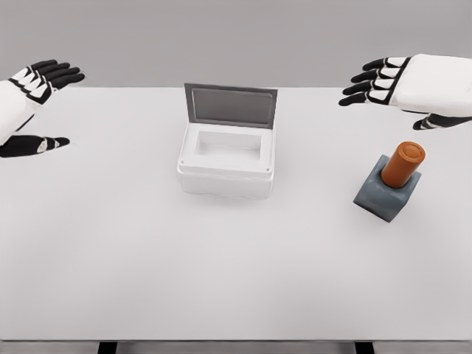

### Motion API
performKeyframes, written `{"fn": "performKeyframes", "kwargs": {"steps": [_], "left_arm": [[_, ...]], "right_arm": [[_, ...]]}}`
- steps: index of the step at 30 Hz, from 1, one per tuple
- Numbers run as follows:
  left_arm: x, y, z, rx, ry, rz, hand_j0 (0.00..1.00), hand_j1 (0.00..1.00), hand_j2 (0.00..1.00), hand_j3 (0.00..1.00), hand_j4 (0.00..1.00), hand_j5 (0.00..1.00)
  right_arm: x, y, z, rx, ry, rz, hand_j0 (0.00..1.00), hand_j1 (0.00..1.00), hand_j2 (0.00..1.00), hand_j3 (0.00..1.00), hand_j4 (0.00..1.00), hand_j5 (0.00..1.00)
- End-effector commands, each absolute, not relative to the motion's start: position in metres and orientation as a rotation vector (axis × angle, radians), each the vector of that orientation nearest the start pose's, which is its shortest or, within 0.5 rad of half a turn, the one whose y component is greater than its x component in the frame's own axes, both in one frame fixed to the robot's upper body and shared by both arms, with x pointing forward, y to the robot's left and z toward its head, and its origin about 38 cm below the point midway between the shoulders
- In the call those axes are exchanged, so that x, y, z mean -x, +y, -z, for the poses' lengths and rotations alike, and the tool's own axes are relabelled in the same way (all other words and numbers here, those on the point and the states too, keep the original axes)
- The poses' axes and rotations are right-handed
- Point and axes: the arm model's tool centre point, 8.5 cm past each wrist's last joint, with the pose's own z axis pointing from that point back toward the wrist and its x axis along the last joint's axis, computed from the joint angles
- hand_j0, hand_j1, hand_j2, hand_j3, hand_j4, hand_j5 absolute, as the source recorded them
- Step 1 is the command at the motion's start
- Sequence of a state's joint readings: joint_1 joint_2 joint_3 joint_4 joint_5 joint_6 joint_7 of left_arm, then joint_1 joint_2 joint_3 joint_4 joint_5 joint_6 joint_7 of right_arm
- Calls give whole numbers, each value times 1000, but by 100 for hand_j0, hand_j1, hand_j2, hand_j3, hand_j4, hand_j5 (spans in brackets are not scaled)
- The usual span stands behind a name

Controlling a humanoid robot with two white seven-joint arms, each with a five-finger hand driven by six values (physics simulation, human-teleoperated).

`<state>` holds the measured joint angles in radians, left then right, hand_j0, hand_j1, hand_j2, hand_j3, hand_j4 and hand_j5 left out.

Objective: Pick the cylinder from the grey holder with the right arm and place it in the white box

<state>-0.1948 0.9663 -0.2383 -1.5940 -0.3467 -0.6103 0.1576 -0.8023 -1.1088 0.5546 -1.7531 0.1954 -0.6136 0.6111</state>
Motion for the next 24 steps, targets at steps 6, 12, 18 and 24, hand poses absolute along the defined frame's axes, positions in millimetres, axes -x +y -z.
{"fn": "performKeyframes", "kwargs": {"steps": [6,12,18,24], "left_arm": [[-372,390,-250,-741,-1973,1431,100,100,100,100,100,100],[-368,387,-244,-720,-1968,1432,100,100,100,100,100,100],[-365,386,-237,-702,-1954,1437,100,100,100,100,100,100],[-365,386,-235,-698,-1952,1436,100,100,100,100,100,100]], "right_arm": [[-363,-372,-424,-1095,1726,2861,100,100,100,100,100,100],[-356,-375,-388,-796,1863,3005,100,100,100,100,100,100],[-362,-356,-336,-534,1875,3095,98,98,98,98,98,98],[-366,-361,-313,-466,1873,3166,98,98,98,98,98,98]]}}
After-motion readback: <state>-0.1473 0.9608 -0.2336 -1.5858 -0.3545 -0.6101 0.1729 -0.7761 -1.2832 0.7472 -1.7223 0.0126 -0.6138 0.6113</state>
